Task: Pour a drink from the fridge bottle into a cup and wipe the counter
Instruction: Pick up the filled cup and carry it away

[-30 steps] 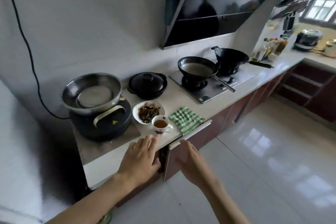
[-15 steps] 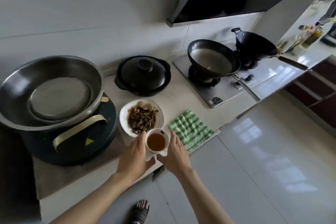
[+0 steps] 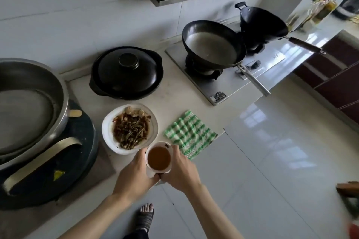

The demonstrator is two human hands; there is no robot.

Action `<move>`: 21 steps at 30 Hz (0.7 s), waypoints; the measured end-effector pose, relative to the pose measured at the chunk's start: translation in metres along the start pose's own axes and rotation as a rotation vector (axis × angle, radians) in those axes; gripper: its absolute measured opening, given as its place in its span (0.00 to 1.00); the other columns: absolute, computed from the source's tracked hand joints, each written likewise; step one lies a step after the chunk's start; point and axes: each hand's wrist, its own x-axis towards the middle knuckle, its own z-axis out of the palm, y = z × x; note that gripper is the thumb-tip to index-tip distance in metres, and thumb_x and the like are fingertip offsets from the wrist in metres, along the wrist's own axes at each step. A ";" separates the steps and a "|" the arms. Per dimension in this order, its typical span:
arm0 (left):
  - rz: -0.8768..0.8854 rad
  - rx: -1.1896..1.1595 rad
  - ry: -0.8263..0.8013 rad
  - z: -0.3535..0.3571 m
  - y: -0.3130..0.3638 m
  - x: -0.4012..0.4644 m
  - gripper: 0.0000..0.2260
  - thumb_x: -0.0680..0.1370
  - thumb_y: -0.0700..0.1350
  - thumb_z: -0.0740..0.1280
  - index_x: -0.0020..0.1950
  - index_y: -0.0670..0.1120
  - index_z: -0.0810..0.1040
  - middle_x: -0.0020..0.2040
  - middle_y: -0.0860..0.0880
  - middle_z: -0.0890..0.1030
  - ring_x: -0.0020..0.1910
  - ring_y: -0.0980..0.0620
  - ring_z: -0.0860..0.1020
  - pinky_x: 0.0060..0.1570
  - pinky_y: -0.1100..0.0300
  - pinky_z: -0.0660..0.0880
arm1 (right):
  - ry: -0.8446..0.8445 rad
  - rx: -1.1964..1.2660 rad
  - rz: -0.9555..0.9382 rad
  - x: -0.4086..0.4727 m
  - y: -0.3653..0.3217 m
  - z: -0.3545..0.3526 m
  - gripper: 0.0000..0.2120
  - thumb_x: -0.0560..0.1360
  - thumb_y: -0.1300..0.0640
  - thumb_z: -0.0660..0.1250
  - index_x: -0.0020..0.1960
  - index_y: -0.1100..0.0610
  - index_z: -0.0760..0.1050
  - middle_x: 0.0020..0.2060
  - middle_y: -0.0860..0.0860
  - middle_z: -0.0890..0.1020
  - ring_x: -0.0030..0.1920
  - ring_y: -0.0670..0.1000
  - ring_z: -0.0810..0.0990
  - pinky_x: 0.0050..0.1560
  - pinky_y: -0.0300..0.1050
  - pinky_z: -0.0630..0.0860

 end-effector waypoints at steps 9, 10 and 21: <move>0.255 0.021 -0.186 0.063 0.126 -0.009 0.35 0.67 0.62 0.73 0.70 0.58 0.62 0.61 0.58 0.78 0.54 0.53 0.80 0.43 0.60 0.75 | 0.194 0.093 0.191 -0.085 0.110 -0.070 0.38 0.67 0.42 0.75 0.70 0.51 0.60 0.60 0.52 0.80 0.57 0.59 0.81 0.47 0.50 0.77; 0.302 0.018 -0.209 0.076 0.146 -0.014 0.35 0.66 0.62 0.73 0.69 0.59 0.63 0.60 0.60 0.77 0.54 0.54 0.80 0.43 0.62 0.74 | 0.222 0.111 0.217 -0.101 0.131 -0.077 0.38 0.67 0.42 0.75 0.69 0.50 0.59 0.59 0.52 0.81 0.57 0.60 0.81 0.49 0.52 0.78; 0.710 0.035 -0.493 0.214 0.360 -0.092 0.31 0.63 0.64 0.73 0.62 0.59 0.68 0.53 0.60 0.79 0.49 0.65 0.80 0.50 0.58 0.79 | 0.521 0.216 0.402 -0.302 0.317 -0.168 0.39 0.66 0.41 0.76 0.71 0.48 0.61 0.64 0.50 0.78 0.61 0.56 0.78 0.57 0.52 0.78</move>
